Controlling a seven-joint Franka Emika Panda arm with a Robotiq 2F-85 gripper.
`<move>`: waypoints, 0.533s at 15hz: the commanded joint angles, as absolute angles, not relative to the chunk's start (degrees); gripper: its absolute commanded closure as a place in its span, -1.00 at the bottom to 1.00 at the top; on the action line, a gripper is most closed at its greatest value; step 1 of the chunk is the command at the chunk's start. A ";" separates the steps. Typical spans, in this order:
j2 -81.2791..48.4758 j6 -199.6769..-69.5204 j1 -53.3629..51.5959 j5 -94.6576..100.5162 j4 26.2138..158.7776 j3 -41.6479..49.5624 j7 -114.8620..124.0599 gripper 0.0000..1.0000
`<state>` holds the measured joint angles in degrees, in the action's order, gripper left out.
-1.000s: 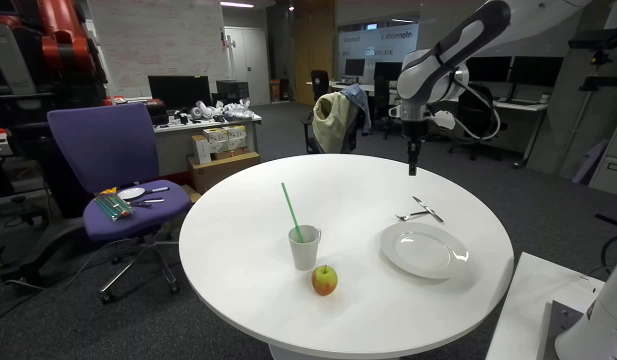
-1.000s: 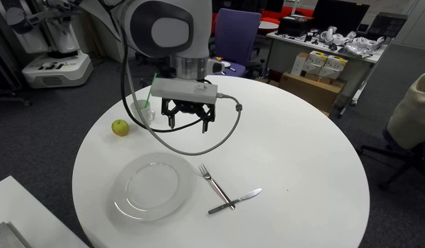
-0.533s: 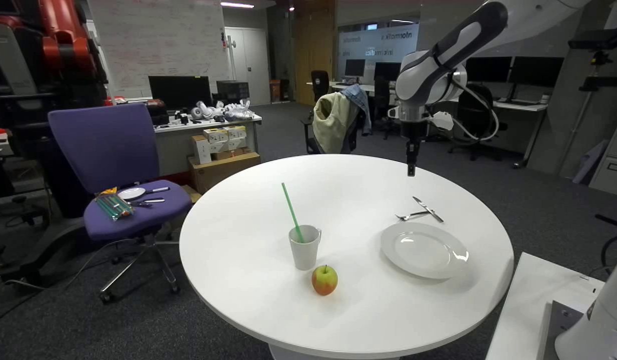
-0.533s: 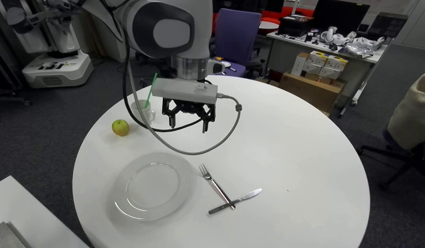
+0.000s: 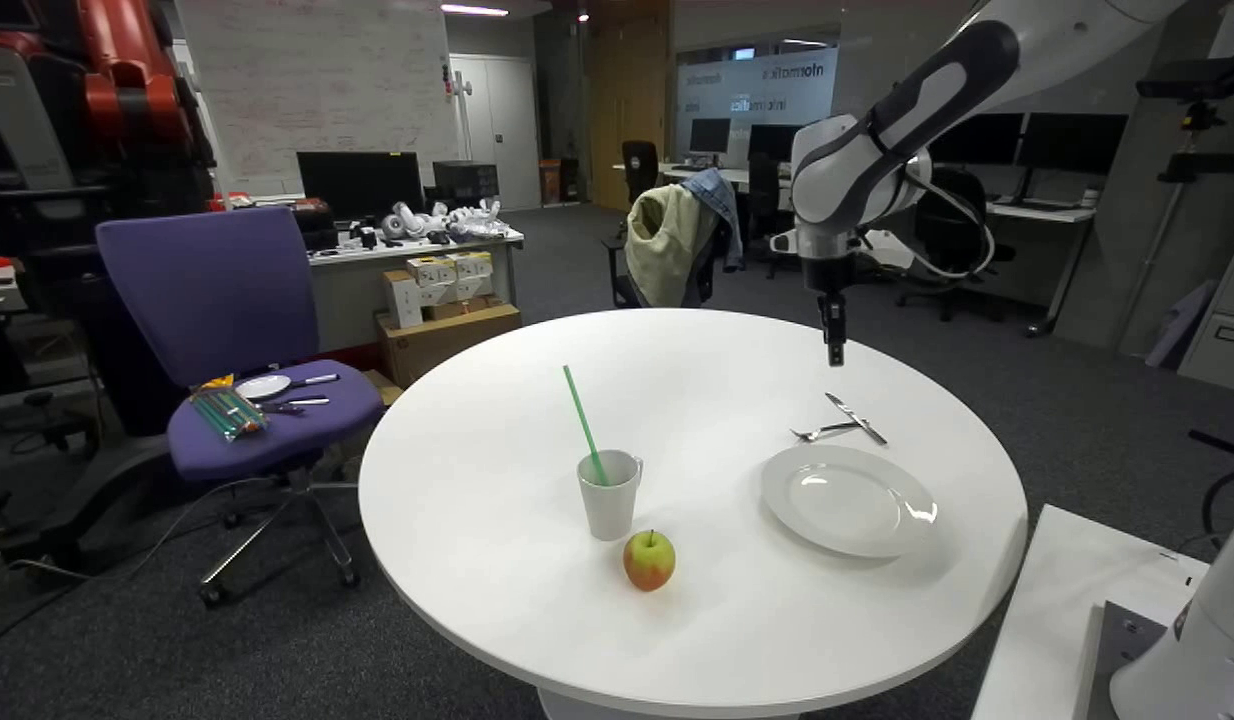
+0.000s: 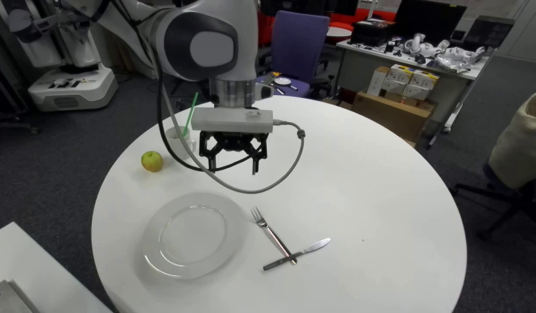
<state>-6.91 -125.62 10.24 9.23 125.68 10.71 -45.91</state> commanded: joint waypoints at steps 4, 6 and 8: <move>-10.90 -136.25 11.90 26.04 130.48 11.04 -52.44 -1.00; -13.72 -142.16 13.89 26.29 129.87 11.30 -59.03 -1.00; -16.63 -146.88 17.11 20.21 128.90 9.81 -68.26 -1.00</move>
<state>-13.50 -141.30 12.98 24.87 130.43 11.23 -56.99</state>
